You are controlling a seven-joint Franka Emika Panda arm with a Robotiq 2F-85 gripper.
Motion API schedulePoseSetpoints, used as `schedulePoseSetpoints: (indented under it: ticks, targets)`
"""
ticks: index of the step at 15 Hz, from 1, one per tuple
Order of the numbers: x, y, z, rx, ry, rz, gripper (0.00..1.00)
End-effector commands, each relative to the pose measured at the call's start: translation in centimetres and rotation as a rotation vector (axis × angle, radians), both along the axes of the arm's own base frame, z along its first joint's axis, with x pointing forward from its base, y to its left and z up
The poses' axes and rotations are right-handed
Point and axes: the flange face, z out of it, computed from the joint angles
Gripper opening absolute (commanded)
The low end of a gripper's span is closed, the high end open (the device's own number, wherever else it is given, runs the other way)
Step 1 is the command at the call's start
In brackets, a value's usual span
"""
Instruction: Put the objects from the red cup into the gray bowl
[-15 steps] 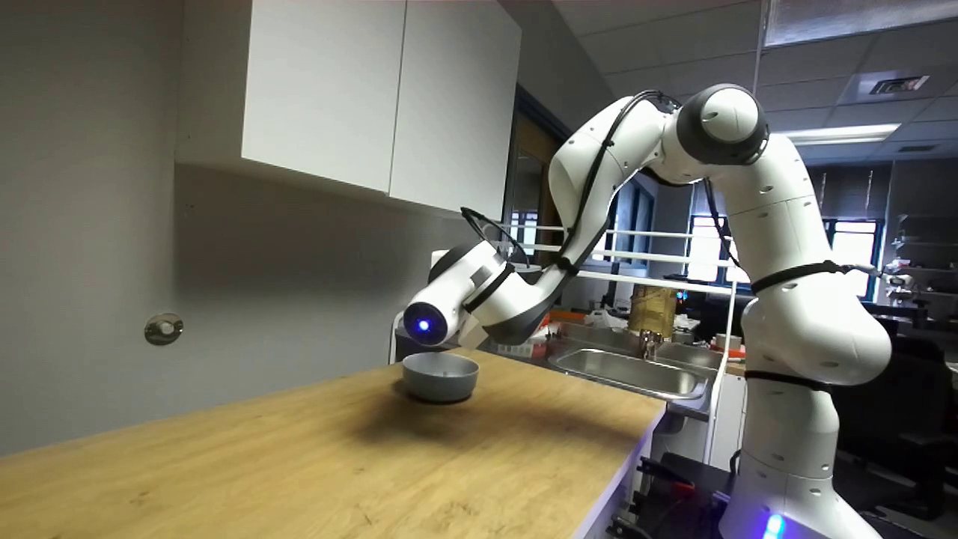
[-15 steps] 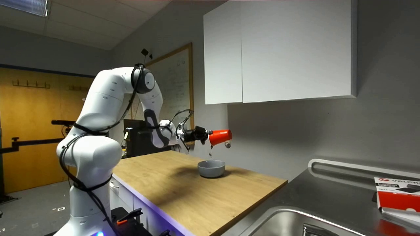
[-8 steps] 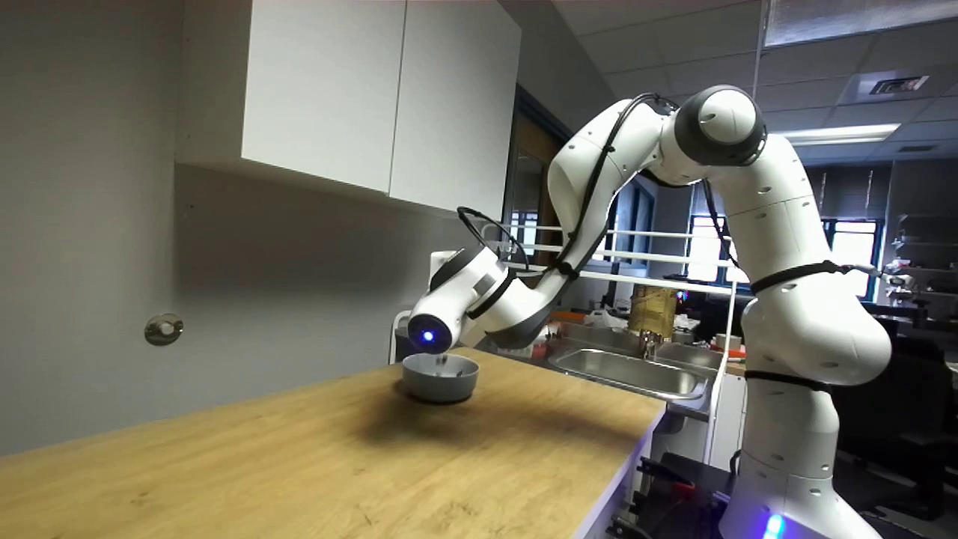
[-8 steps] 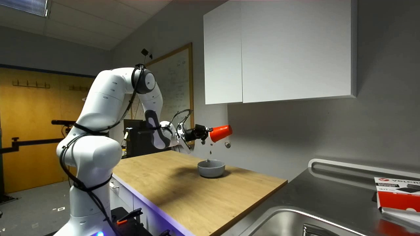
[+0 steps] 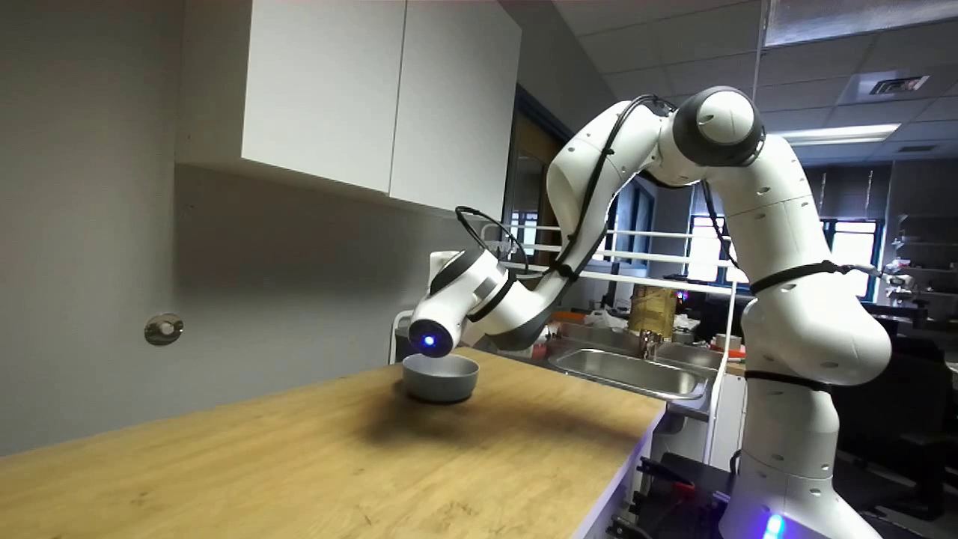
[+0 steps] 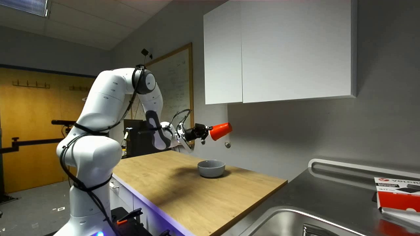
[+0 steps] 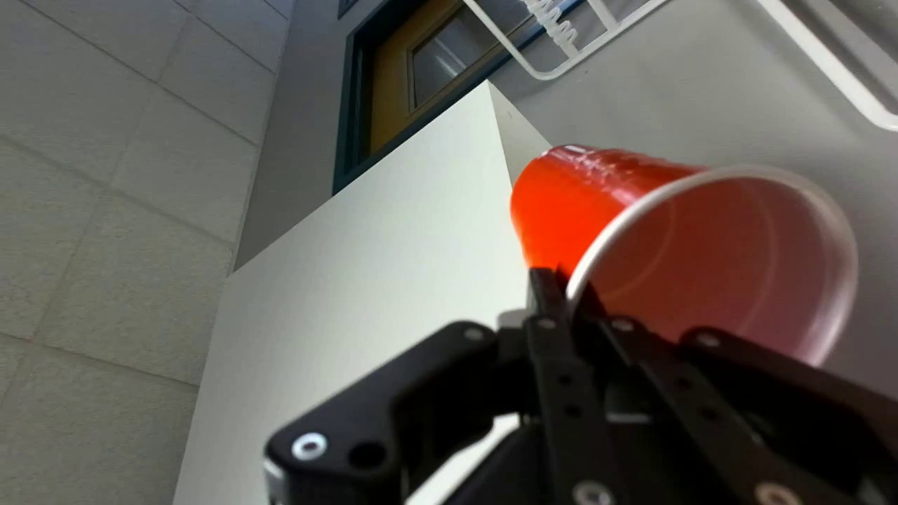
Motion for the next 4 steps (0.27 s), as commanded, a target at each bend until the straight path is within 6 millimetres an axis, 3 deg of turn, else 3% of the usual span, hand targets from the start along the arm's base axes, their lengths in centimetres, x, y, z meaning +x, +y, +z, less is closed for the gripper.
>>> schedulePoseSetpoints:
  ticks: [1, 4]
  targets:
    - [-0.41, -0.31, 0.24, -0.003, -0.004, -0.049, 0.01]
    - [-1.29, -0.69, 0.09, 0.008, 0.025, -0.163, 0.01]
